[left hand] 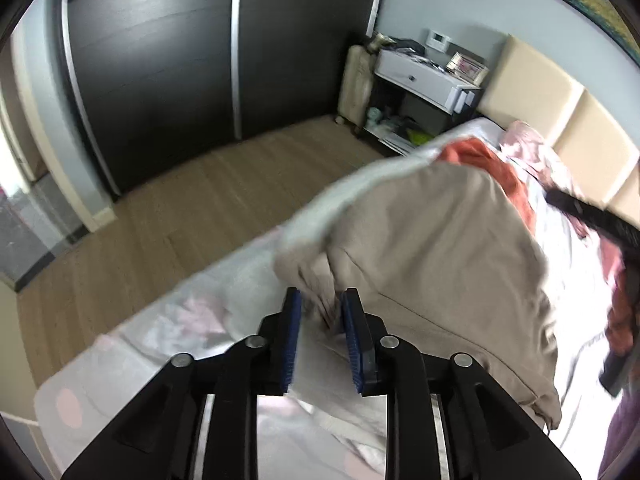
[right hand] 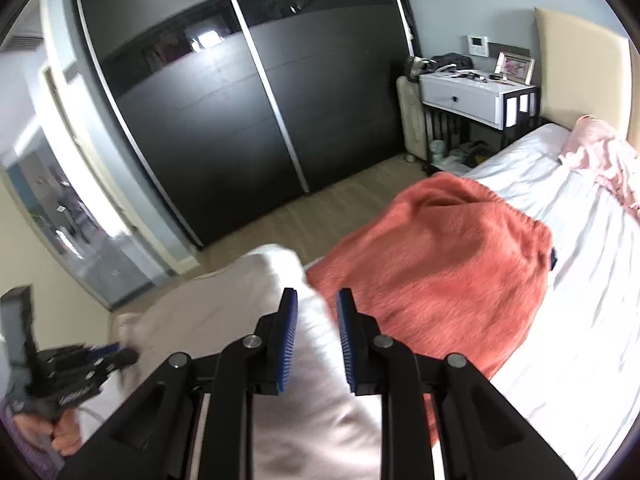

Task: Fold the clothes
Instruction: 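Lift the shirt with the left tool and carry it toward the clothes stack, then lay the shirt on the folded clothes stack and open the left tool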

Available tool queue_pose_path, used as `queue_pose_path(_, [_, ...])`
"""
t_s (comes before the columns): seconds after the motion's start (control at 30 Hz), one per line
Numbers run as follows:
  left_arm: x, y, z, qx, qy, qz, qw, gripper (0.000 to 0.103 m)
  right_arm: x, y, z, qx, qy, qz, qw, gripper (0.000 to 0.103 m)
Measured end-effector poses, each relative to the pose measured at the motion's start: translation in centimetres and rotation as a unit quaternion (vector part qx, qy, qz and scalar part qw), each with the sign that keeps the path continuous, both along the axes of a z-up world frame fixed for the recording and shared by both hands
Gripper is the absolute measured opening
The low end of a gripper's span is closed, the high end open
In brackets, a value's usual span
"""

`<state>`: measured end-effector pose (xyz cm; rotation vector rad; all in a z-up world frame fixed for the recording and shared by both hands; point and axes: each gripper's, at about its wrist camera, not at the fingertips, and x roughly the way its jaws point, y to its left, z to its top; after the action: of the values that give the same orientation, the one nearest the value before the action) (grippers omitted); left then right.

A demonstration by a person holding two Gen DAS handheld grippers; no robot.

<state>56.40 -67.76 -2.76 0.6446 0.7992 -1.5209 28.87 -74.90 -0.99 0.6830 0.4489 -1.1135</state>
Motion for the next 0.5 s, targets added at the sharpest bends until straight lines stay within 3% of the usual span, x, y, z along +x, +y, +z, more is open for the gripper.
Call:
queue_pose_path(0.13, [0.4,1.0,1.3,-0.022,-0.01,0.021,0.9995,0.024,1.3,1.4,-0.9,-0.002,0.006,0.015,1.0,0.019])
queue_pose_path(0.2, [-1.0,1.4,1.1,-0.03,-0.025,-0.006,0.9992,0.024,2.4,1.7,-1.7,0.002,0.021,0.019,1.0,0.019])
queue_pose_path(0.3, [-2.7,1.5,-0.5,-0.029,-0.054,-0.029,0.9977,0.024,3.7,2.0,-3.1,0.008,0.04,0.023,0.999,0.018])
queue_pose_path(0.5, [-4.9,-0.1,-3.8,-0.003,-0.099,-0.04,0.9943,0.024,3.4,0.7,-6.3,0.042,0.022,0.011,0.999,0.017])
